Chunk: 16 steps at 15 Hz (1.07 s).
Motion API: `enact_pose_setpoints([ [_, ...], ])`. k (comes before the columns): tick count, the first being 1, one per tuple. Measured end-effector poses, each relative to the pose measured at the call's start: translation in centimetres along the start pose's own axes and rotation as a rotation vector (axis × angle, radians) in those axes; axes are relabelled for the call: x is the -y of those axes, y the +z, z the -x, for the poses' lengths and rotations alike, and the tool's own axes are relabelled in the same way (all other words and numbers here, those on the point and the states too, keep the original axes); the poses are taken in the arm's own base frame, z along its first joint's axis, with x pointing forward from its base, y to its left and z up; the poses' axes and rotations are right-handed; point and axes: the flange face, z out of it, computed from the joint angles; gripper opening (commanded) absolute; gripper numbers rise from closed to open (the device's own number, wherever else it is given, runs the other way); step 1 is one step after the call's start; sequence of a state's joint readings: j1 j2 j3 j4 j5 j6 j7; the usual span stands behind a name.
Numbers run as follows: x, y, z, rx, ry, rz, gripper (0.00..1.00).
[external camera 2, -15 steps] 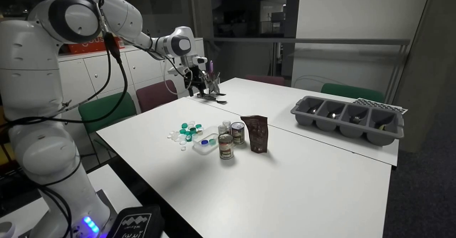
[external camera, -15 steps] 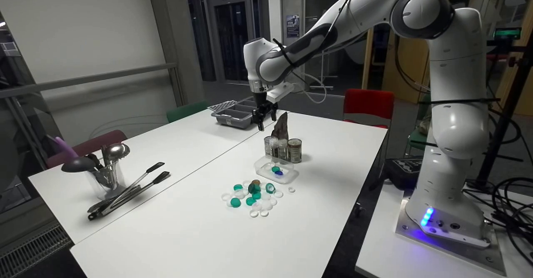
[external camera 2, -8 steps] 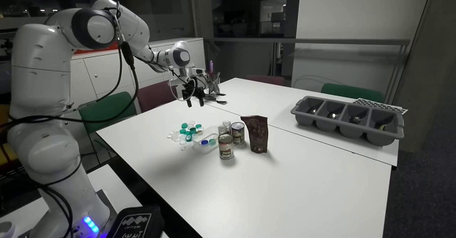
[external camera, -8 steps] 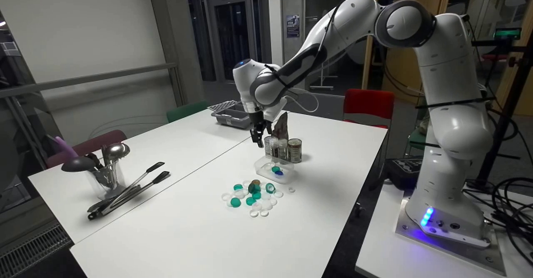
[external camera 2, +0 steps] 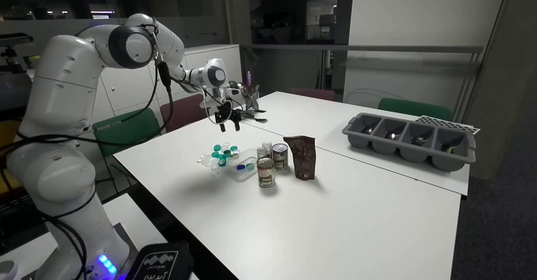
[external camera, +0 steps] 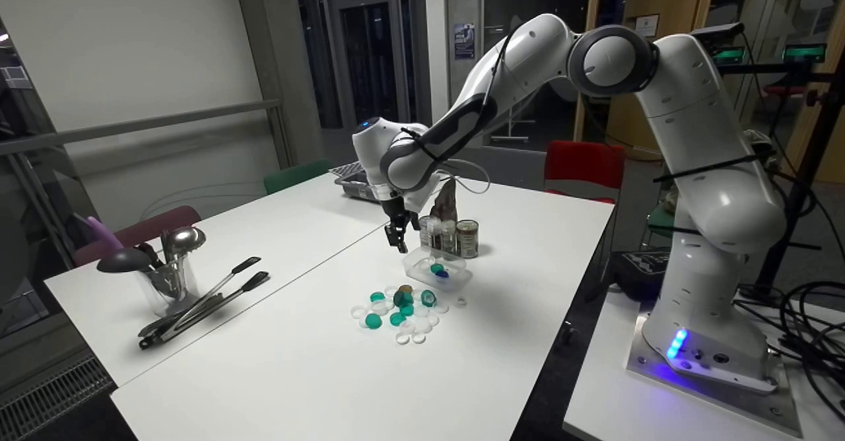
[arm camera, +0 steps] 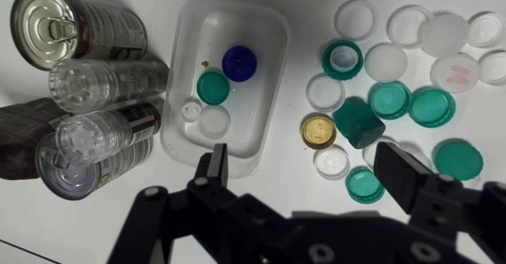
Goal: Put the bottle cap inside the plastic container
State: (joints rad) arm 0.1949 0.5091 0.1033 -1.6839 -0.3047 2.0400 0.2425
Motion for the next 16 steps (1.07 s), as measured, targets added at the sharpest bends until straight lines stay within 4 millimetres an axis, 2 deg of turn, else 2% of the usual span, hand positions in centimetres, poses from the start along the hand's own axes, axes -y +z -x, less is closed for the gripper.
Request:
enact_pose_setpoints([
  [9,2.5,2.6,-3.8,0.075,0.022,-0.064,1.00],
  [16,-0.1,5.9,-6.5,0.075,0.003,-0.040,1.00],
])
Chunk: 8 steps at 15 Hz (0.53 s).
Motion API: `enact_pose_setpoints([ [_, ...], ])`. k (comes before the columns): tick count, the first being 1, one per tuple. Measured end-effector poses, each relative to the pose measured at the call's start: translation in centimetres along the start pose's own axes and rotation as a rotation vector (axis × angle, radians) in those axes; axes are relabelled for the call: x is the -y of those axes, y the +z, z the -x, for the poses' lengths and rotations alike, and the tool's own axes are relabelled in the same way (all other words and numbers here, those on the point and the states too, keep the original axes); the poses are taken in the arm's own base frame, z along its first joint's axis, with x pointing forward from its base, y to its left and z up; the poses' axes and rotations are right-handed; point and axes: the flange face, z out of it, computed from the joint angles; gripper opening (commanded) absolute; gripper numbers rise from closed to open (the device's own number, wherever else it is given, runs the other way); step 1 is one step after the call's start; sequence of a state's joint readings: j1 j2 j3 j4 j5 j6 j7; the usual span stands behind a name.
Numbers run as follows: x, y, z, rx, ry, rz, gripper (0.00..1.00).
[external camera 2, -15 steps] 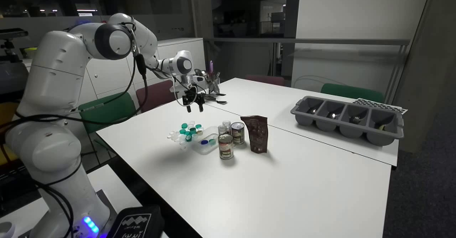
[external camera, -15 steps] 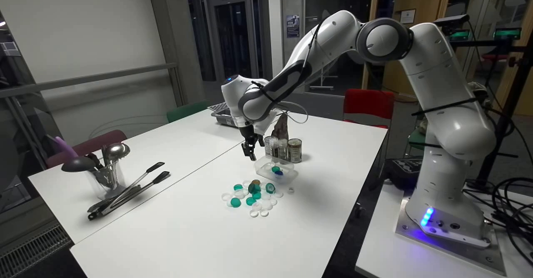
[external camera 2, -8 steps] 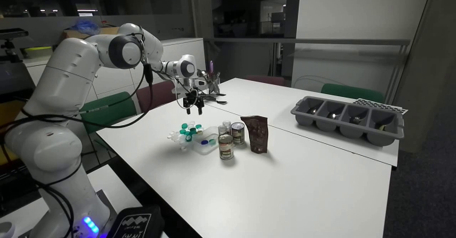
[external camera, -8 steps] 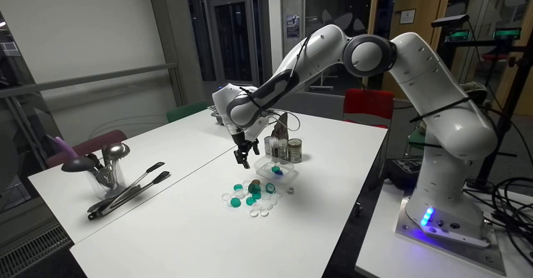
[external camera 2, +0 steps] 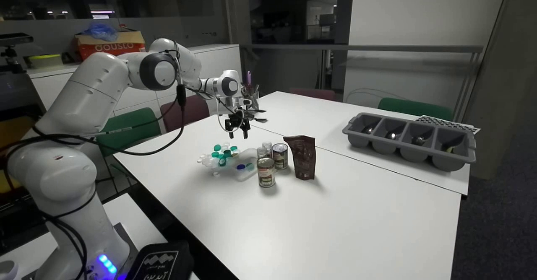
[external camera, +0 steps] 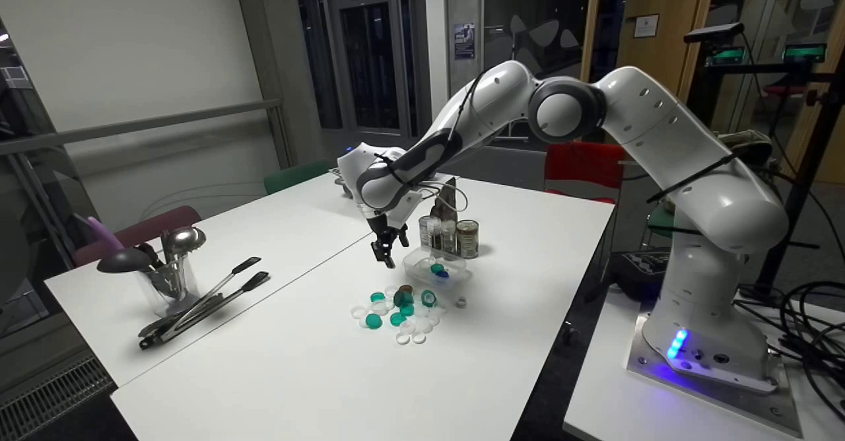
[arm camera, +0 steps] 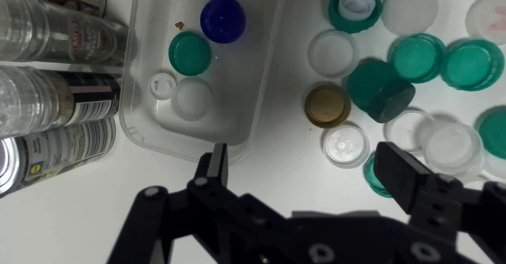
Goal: Put the bottle cap inside the plastic container
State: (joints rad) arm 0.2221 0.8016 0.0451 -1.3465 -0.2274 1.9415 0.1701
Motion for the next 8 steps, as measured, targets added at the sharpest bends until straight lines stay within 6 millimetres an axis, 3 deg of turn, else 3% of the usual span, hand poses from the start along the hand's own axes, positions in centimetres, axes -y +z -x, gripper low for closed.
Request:
enact_pose_setpoints([
  [4,-0.6,1.9,-0.8,0.012,-0.018,0.010,1.00],
  [8,0.8,1.6,-1.0,0.000,-0.070,0.041,1.00],
])
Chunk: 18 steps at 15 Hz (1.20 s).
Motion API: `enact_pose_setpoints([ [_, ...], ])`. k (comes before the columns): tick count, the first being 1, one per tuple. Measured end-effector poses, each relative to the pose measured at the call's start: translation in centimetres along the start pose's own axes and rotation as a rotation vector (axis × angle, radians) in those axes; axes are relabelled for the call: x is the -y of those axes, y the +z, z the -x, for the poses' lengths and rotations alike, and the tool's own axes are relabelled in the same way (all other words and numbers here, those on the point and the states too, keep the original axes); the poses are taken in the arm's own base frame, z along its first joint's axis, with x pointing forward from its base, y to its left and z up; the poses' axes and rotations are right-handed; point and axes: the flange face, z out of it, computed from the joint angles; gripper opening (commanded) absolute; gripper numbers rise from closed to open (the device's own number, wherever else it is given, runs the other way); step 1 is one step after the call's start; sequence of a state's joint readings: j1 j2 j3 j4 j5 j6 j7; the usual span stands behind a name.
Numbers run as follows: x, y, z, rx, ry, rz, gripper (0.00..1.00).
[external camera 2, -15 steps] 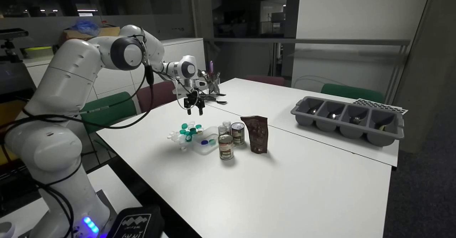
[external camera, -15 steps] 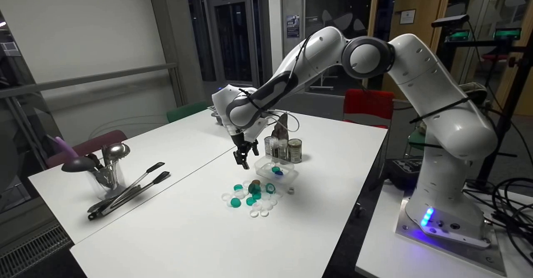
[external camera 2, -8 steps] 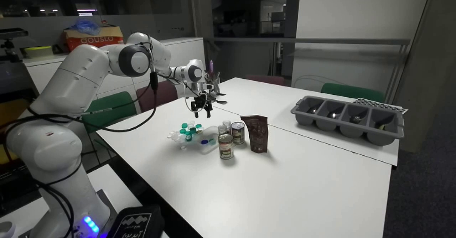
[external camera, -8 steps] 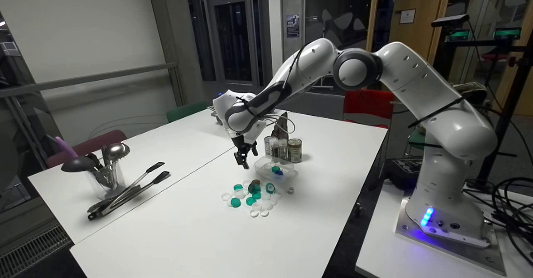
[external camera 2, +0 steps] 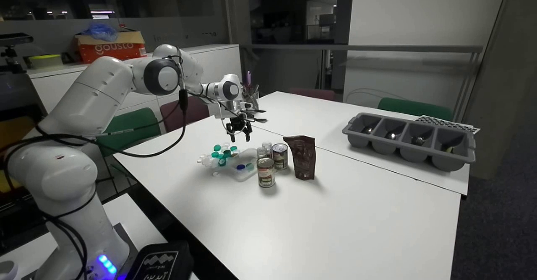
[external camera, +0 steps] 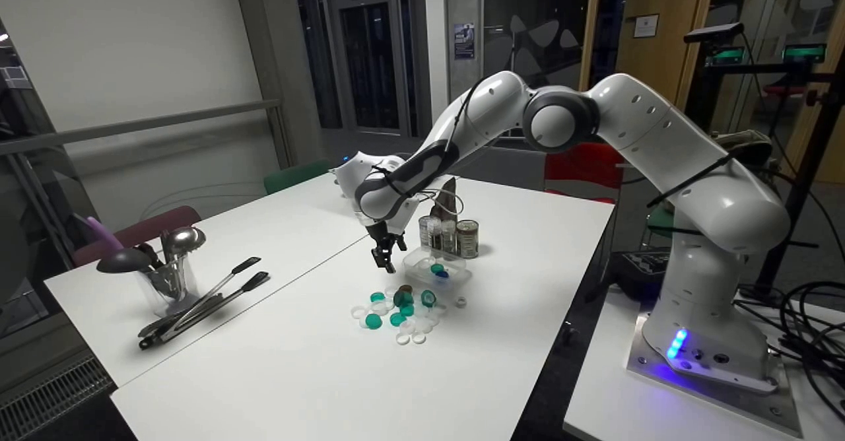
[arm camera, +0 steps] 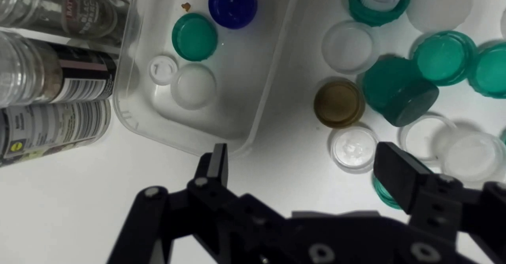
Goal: Put the bottle cap inside the plastic container
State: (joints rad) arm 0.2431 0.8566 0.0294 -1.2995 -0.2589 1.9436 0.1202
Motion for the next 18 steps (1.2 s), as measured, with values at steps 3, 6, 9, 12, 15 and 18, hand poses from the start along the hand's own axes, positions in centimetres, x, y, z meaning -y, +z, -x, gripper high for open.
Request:
enact_pose_setpoints([
  [3,1.6,-0.7,-0.1,-0.015,-0.033,0.024,1.00],
  [6,2.2,-1.0,-0.3,-0.021,-0.074,0.026,1.00],
  [9,1.8,-0.2,-0.9,-0.019,-0.127,0.023,1.00],
  [12,1.4,1.1,-1.8,-0.012,-0.178,0.022,1.00],
  [15,1.5,1.9,-2.5,-0.010,-0.222,0.022,1.00],
  [18,1.7,2.1,-3.2,-0.020,-0.254,0.023,1.00],
])
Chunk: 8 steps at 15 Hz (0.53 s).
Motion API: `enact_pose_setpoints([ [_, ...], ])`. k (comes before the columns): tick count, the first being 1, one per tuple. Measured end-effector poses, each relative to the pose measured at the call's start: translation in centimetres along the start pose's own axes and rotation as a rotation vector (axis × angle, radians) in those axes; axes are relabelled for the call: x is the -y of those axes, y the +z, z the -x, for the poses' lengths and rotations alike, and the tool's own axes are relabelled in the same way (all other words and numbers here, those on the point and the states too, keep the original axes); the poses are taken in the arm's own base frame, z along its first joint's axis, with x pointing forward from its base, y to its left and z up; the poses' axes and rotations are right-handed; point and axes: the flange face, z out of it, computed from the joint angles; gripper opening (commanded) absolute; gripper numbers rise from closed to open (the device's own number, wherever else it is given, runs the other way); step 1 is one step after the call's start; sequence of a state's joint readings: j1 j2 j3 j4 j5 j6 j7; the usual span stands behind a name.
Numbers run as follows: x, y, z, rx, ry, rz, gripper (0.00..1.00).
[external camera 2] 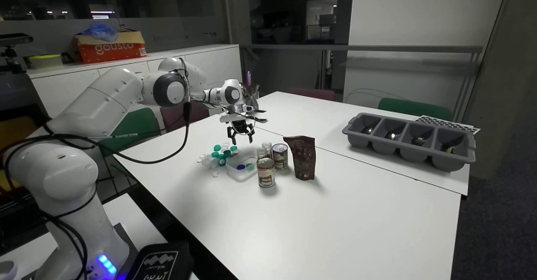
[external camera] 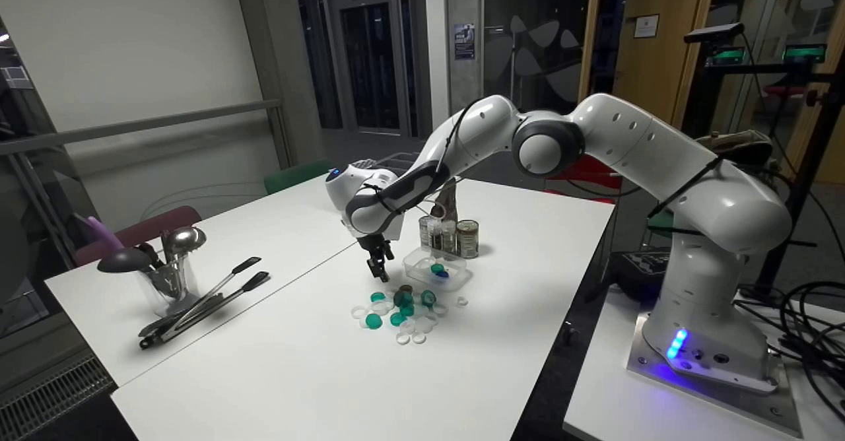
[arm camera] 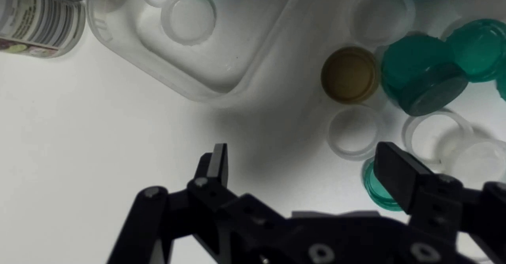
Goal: Put the bottle cap inside the plastic container
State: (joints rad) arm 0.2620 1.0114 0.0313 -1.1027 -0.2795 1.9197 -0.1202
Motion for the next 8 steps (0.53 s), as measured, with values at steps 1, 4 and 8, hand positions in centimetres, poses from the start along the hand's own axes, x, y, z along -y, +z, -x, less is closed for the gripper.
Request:
enact_pose_setpoints([
  [1,-0.01,0.06,-0.16,-0.003,-0.009,0.000,1.00],
  [4,-0.10,0.08,-0.58,-0.013,-0.031,0.002,1.00],
  [8,-0.22,0.31,-0.65,-0.012,-0.042,0.002,1.00],
])
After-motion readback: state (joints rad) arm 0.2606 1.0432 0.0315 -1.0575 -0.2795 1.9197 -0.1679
